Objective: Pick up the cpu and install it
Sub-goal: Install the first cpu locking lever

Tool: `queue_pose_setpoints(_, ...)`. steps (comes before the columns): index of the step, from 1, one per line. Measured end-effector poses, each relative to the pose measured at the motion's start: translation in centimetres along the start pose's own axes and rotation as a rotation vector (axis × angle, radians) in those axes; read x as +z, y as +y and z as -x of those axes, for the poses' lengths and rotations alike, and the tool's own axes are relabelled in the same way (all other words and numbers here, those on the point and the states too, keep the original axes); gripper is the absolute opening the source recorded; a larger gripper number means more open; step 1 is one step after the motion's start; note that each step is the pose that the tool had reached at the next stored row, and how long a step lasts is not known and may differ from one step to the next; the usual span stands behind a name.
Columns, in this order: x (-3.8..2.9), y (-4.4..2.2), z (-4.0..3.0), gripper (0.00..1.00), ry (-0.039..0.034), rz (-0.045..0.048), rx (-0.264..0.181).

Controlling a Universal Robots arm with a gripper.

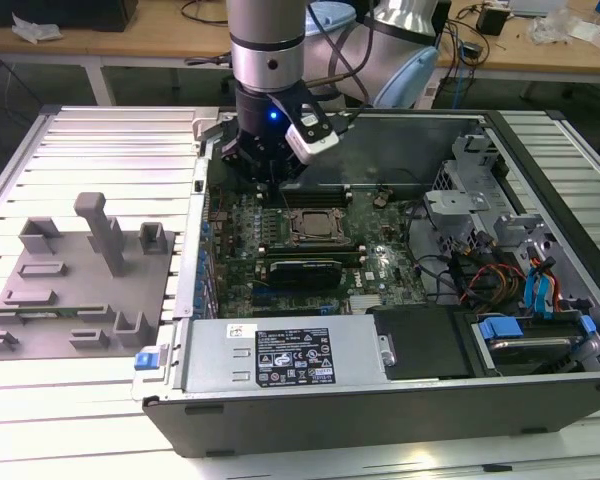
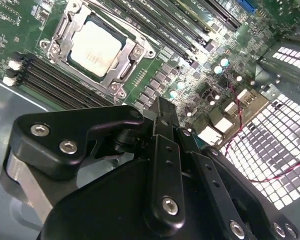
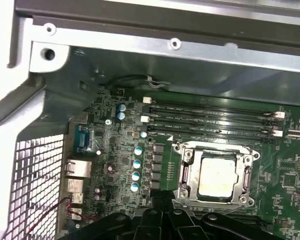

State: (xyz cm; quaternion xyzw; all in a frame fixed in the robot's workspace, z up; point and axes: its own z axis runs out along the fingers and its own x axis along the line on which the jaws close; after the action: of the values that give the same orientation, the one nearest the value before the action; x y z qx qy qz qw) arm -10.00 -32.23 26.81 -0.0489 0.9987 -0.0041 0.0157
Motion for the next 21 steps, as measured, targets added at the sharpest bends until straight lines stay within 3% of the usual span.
queue_pose_setpoints(7, -0.01, 0.02, -0.25, 0.11, 0.0000, 0.0004, 0.000)
queue_pose_setpoints(8, -0.02, 0.01, -0.27, 0.11, -0.0009, 0.0107, 0.001)
queue_pose_setpoints(9, 0.00, 0.00, -0.26, 0.11, -0.0028, 0.0292, 0.001)
queue_pose_setpoints(11, 0.01, -0.03, -0.26, 0.11, -0.0084, 0.0862, 0.003)
queue_pose_setpoints(14, 0.02, -0.05, -0.27, 0.11, -0.0126, 0.1304, 0.004)
queue_pose_setpoints(16, 0.03, -0.07, -0.27, 0.11, -0.0162, 0.1654, 0.005)
queue_pose_setpoints(19, 0.04, -0.07, -0.29, 0.11, -0.0195, 0.1998, 0.006)
queue_pose_setpoints(21, 0.09, -0.06, -0.46, 0.11, -0.0209, 0.2133, 0.007)
